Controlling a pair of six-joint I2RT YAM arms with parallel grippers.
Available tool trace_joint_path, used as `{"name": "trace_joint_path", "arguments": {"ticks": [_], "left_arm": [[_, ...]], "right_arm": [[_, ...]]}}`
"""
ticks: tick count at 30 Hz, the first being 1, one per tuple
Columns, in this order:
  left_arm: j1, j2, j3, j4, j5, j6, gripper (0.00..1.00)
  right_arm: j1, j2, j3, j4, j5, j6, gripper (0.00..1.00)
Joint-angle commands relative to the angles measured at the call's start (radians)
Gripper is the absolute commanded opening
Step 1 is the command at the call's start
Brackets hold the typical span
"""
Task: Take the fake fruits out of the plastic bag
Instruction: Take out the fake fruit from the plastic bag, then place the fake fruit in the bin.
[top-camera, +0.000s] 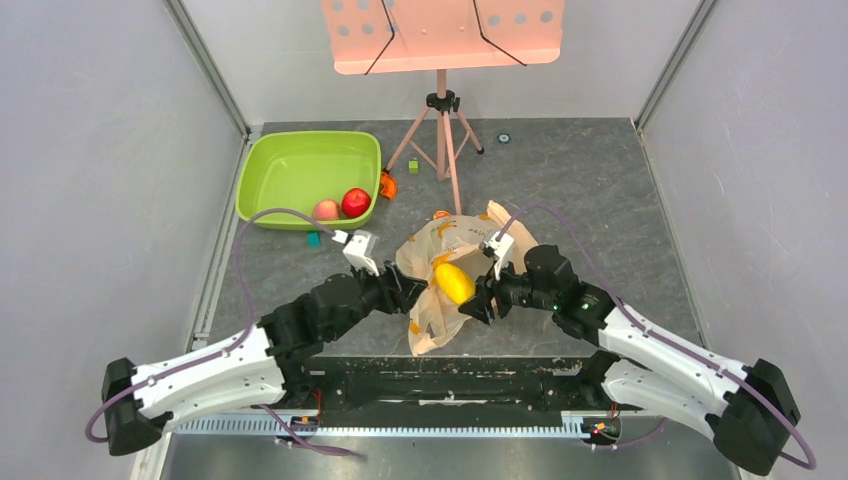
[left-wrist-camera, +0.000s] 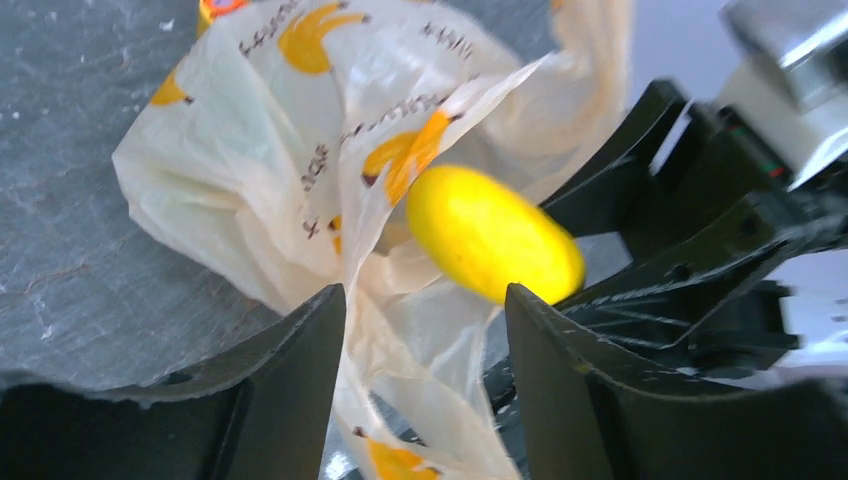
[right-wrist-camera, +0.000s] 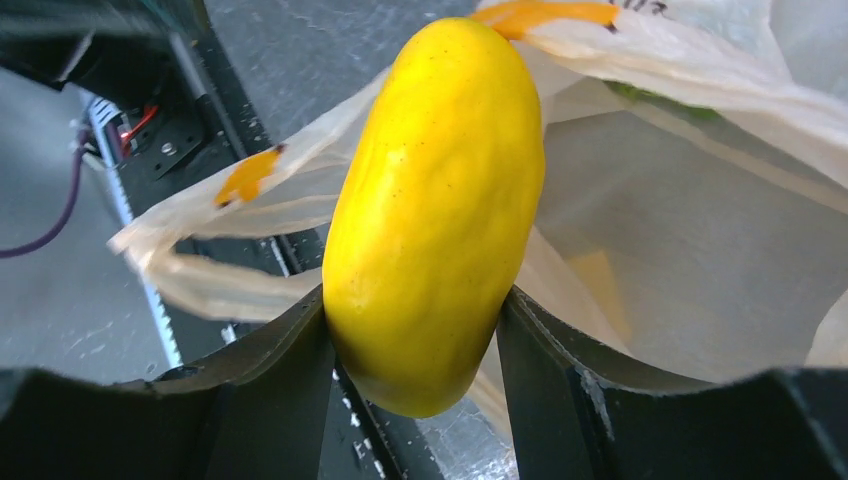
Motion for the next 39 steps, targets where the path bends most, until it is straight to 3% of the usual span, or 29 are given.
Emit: {"name": "trace_joint_path", "arguments": {"ticks": [1,6,10,15,26,35,39], "left_arm": [[-0.006,-0.09,0.091,-0.062,0.003,-0.038,0.73],[-0.006,-0.104,0.161,-0.1,0.042,-0.078,0.92],[-0.006,-0.086,0.195,-0.087,0.089,-0.116,0.99],[-0.007,-0.072,0.191,-0.032,0.123,-0.149,1.0],[-0.006,-0.012,0.184,0.09,0.14,-0.204,1.0],[-0.006,0.017,0.172,0.163,0.15,-0.227,0.99],[-0.006,0.016,0.154,0.187,0.152,-0.236,0.87]], "right_arm": [[-0.003,-0.079,0.05,-0.006,-0.117,-0.024,0.45],[-0.003,-0.128,0.065,0.089,-0.178,0.06,0.45],[-0.002,-0.135,0.064,0.214,-0.151,0.148,0.41],[-0.003,-0.12,0.054,0.327,-0.114,0.208,0.41],[-0.001,-0.043,-0.004,0.616,-0.251,0.348,0.42],[0.003,-0.017,-0.029,0.686,-0.285,0.388,0.42],[0.004,-0.014,-0.033,0.692,-0.296,0.387,0.42]]}}
